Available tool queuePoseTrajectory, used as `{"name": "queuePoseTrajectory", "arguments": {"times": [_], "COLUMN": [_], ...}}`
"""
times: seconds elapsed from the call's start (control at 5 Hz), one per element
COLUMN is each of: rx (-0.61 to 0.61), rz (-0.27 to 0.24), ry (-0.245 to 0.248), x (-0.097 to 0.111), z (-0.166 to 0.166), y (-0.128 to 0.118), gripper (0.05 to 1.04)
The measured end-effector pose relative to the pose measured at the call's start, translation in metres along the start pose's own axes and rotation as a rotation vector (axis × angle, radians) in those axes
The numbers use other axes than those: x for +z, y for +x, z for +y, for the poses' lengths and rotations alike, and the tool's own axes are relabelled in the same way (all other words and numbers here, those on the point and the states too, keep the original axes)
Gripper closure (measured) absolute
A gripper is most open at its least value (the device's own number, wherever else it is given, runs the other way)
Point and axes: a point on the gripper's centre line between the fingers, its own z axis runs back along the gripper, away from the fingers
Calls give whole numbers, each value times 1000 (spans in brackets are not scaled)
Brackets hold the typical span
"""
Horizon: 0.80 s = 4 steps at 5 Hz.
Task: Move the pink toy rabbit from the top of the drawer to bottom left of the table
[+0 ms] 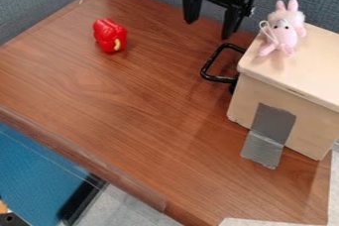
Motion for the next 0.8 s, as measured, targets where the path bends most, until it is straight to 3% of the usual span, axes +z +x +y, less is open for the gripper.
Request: {"name": "queuePoseTrajectory", "arguments": {"times": [0.2,0.4,0.6,0.8], "rx": [7,-4,-67,-82], "rz": [40,-3,-107,-173], "ry": [-1,16,24,-9], "x": [-12,7,57,89], "z": [0,-17,-57,-93], "y": [-3,10,25,32], "gripper": [83,83,83,83]}}
